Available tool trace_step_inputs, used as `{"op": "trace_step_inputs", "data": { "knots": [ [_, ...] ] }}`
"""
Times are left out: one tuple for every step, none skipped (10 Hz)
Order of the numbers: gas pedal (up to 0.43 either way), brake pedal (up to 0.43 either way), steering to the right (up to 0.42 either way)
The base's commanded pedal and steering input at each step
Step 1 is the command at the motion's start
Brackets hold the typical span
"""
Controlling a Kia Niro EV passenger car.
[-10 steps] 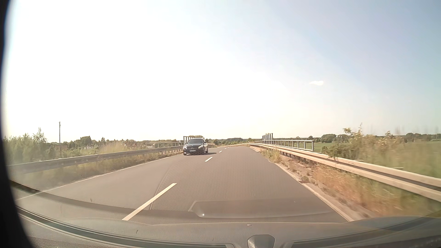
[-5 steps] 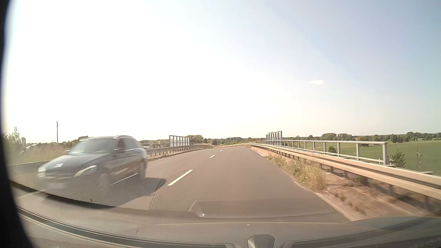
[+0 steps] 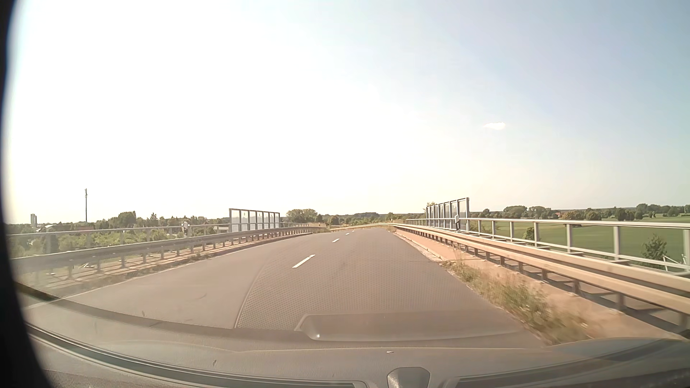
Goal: Follow the waypoints while adhering to traffic rules and regulations
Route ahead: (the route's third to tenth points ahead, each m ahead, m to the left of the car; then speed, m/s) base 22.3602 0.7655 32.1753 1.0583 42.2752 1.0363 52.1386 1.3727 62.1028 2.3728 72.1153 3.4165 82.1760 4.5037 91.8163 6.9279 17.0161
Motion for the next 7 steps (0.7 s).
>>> {"op": "trace_step_inputs", "data": {
  "knots": [
    [0.228,0.006,0.003],
    [0.228,0.006,0.003],
    [0.228,0.006,0.003],
    [0.228,0.006,0.003],
    [0.228,0.006,0.002],
    [0.228,0.006,0.000],
    [0.228,0.006,-0.002]
  ]
}}
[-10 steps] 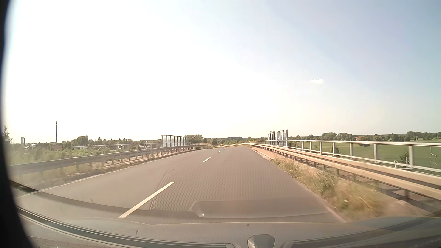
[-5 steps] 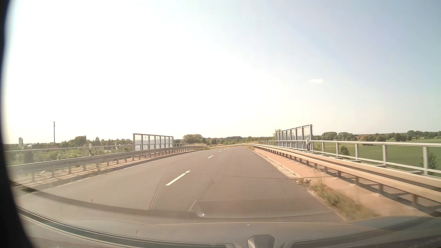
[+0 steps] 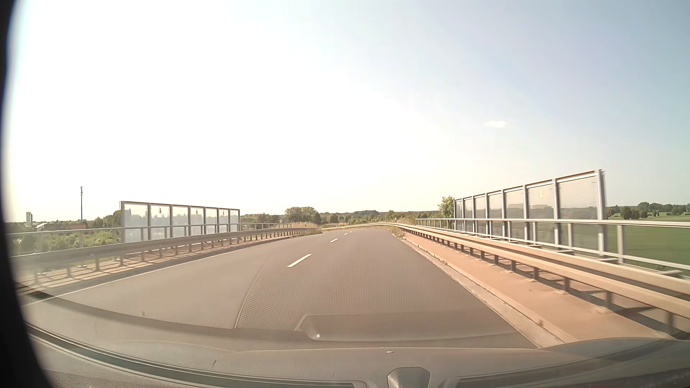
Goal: Follow the waypoints while adhering to traffic rules and regulations
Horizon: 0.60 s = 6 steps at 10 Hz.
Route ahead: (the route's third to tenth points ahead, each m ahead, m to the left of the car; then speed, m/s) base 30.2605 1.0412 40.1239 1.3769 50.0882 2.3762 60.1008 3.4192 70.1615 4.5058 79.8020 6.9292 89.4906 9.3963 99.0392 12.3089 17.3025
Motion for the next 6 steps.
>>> {"op": "trace_step_inputs", "data": {
  "knots": [
    [0.240,0.006,-0.004],
    [0.248,0.006,-0.005],
    [0.248,0.006,-0.004],
    [0.248,0.006,-0.003],
    [0.248,0.006,-0.002],
    [0.248,0.006,-0.002]
  ]
}}
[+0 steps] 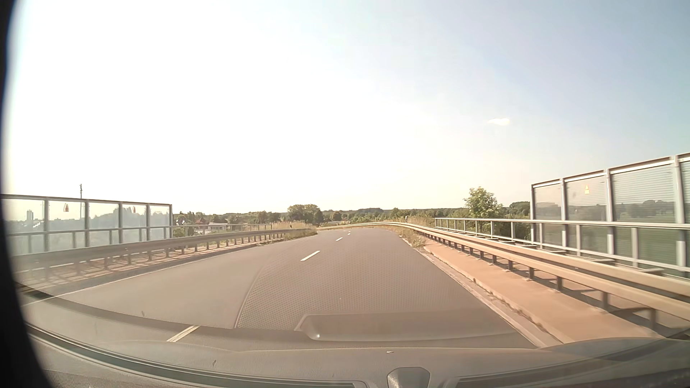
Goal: Follow the waypoints while adhering to traffic rules and regulations
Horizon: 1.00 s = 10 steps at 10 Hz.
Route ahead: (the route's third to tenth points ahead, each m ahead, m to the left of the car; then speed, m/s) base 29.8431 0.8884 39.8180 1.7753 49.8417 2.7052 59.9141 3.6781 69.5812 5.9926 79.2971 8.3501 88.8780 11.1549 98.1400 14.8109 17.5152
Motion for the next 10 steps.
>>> {"op": "trace_step_inputs", "data": {
  "knots": [
    [0.248,0.006,-0.002],
    [0.248,0.006,0.002],
    [0.248,0.006,0.004],
    [0.248,0.006,0.004],
    [0.248,0.006,0.004],
    [0.228,0.006,0.003],
    [0.228,0.006,0.004],
    [0.209,0.006,0.003],
    [0.197,0.006,0.004],
    [0.189,0.006,-0.003]
  ]
}}
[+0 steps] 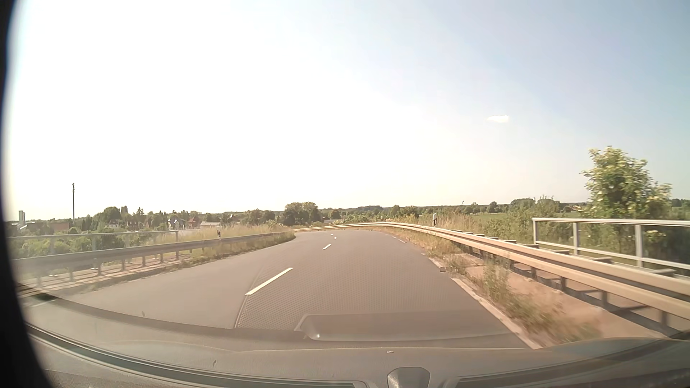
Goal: Follow the waypoints while adhering to traffic rules and regulations
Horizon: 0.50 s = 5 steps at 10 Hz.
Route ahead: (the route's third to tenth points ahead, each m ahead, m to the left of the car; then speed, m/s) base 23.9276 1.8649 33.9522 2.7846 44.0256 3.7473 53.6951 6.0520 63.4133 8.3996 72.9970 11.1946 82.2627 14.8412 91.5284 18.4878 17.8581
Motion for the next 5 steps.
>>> {"op": "trace_step_inputs", "data": {
  "knots": [
    [0.169,0.006,-0.005],
    [0.157,0.006,-0.005],
    [0.150,0.006,-0.006],
    [0.138,0.006,-0.006],
    [0.130,0.006,-0.006]
  ]
}}
